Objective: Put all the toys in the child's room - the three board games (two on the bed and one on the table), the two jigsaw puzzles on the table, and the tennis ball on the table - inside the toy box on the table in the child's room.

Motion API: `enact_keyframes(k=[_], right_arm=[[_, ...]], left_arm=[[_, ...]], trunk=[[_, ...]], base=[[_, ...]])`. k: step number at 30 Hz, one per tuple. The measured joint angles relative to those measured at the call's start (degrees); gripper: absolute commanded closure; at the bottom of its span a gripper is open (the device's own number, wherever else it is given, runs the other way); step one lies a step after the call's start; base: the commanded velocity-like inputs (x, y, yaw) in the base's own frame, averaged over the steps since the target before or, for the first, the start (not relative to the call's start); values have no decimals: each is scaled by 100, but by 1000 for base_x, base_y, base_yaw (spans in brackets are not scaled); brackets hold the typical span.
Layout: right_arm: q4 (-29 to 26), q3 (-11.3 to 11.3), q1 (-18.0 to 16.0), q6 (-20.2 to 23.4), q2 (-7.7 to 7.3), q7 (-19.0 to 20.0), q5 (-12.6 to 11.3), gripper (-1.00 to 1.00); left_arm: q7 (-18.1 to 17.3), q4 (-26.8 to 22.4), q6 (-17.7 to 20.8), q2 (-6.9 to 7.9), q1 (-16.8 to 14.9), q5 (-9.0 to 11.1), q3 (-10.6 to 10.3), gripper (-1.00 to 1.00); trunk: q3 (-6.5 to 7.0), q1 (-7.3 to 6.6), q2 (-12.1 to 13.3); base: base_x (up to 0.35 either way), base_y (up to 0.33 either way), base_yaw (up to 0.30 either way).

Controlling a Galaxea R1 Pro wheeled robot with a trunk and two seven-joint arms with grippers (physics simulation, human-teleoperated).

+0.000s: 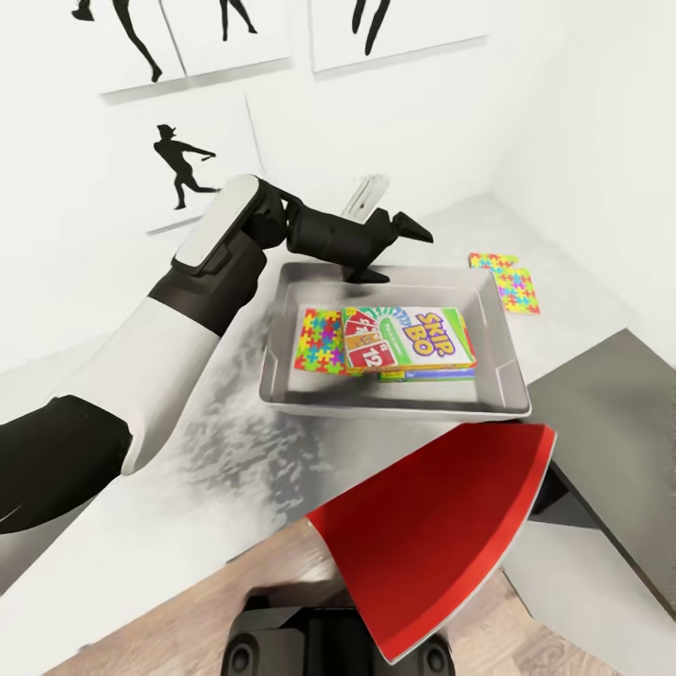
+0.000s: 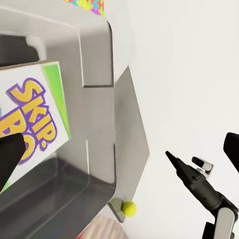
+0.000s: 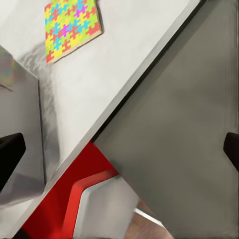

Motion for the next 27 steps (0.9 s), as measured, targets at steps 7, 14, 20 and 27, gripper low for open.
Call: enact_keyframes(k=[7, 14, 20, 27], right_arm=[[0, -3, 4, 0, -6, 80, 3, -100], [0, -2, 7, -1, -9, 117, 3, -100], [0, 1, 8, -1, -10, 128, 4, -100], [0, 3, 9, -1, -10, 132, 4, -100]], left_arm=[[10, -8, -61, -10, -1, -12, -14, -100], [15, -11, -88, -14, -2, -4, -21, -100], [12, -16, -96, -15, 0, -13, -24, -100], [5, -71, -109, -16, 4, -23, -19, -100]], trunk=[[15, 0, 0], [31, 0, 0], [46, 0, 0], [63, 0, 0]], base=[[0, 0, -243], [0, 0, -266], [0, 0, -273], [0, 0, -276]])
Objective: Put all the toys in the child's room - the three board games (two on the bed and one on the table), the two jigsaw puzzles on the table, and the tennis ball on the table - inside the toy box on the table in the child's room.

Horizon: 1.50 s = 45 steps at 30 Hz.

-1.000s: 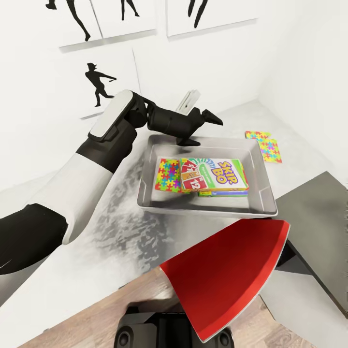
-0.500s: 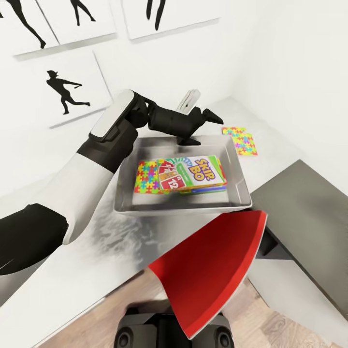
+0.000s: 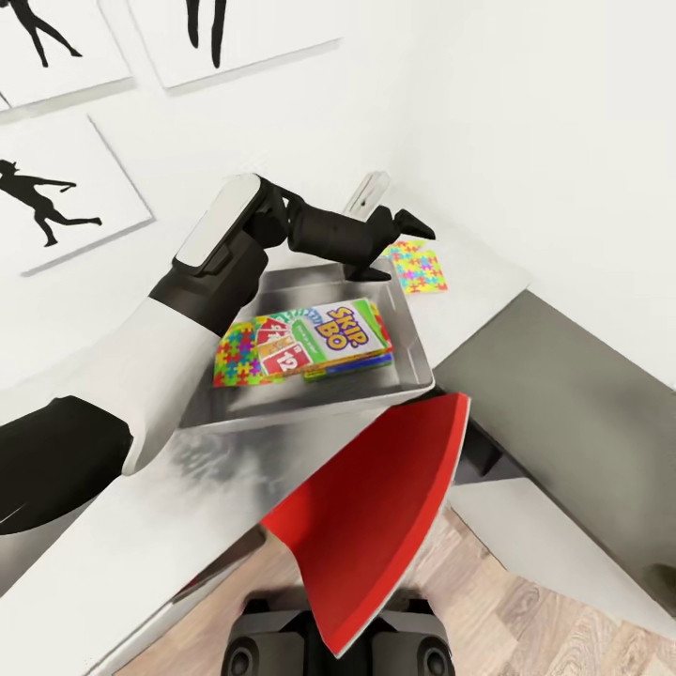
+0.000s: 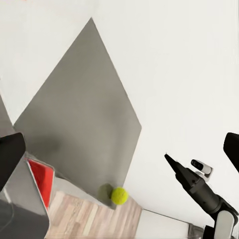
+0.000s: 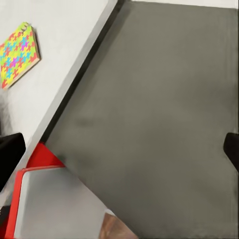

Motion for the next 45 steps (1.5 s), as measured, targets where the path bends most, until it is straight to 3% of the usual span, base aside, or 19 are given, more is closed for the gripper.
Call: enact_keyframes(k=[14, 45], right_arm=[[0, 3, -2, 1, 0, 1, 0, -100], [14, 64, -14, 1, -8, -45, 44, -100]], left_arm=[[-1, -73, -16, 1, 4, -11, -7, -100], [-5, -93, -25, -9, 4, -15, -23, -100]], trunk=[[24, 0, 0], [29, 0, 0]], base=[[0, 0, -170], [-72, -101, -14]])
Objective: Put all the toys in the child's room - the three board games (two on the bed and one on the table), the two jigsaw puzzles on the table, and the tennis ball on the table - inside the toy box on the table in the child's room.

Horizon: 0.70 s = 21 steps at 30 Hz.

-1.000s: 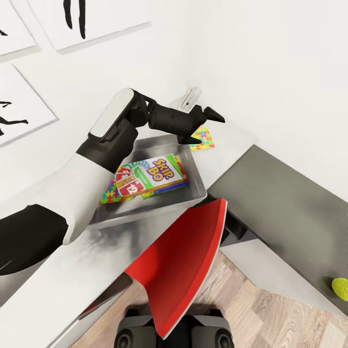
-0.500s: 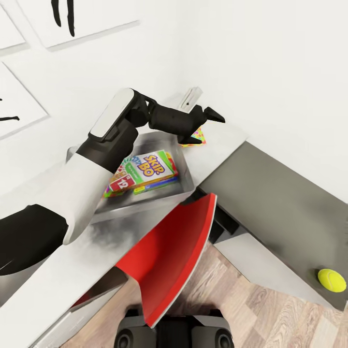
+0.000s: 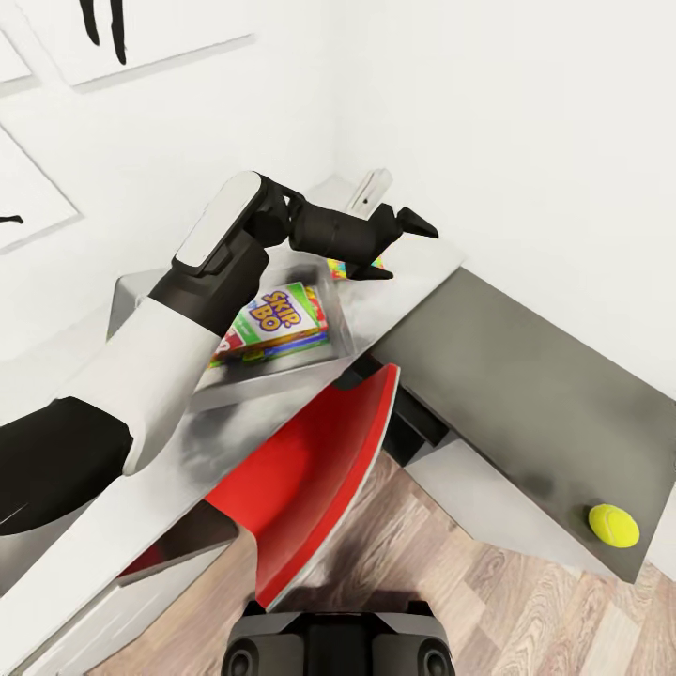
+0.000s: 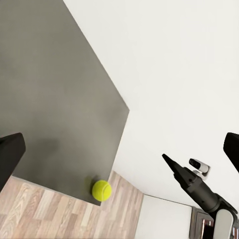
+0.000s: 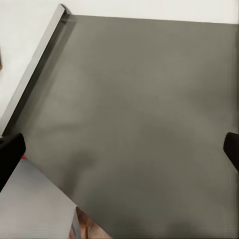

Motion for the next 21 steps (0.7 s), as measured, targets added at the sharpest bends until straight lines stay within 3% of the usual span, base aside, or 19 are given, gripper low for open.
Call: enact_keyframes(k=[11, 21], right_arm=[[22, 130, -11, 1, -8, -176, 22, -100], [37, 423, -38, 1, -15, -505, 23, -100]], left_arm=[[0, -61, -8, -11, 4, -7, 0, -100], [12, -87, -10, -15, 8, -40, -12, -100]], trunk=[[0, 0, 0], [0, 0, 0]], base=[[-12, -17, 0], [-3, -4, 0]])
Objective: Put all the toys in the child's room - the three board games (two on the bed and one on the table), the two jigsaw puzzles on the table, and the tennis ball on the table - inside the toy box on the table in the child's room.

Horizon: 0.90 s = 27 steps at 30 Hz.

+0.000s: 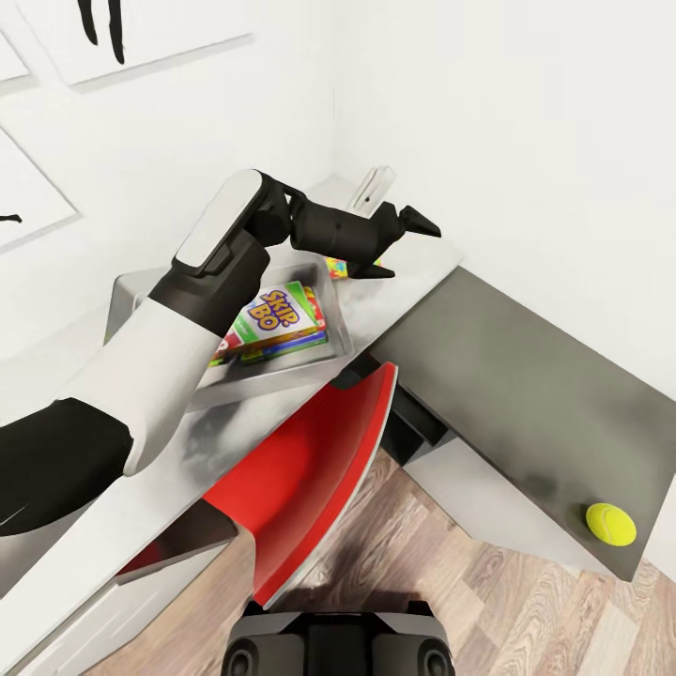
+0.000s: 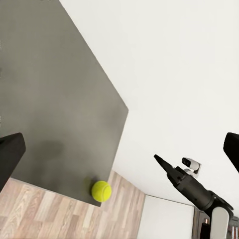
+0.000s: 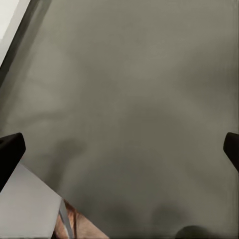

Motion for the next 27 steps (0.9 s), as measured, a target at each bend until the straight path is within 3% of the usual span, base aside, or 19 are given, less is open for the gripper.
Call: enact_keyframes(k=[20, 27], right_arm=[[9, 669, -50, 0, -39, -590, 3, -100], [5, 785, -55, -1, -50, -806, 0, -100]], left_arm=[[1, -15, -104, -1, 39, -183, -5, -100], [1, -18, -131, -7, 29, -195, -6, -100]], trunk=[[0, 1, 0], [0, 0, 0]], base=[[-57, -90, 0], [-44, -59, 0]])
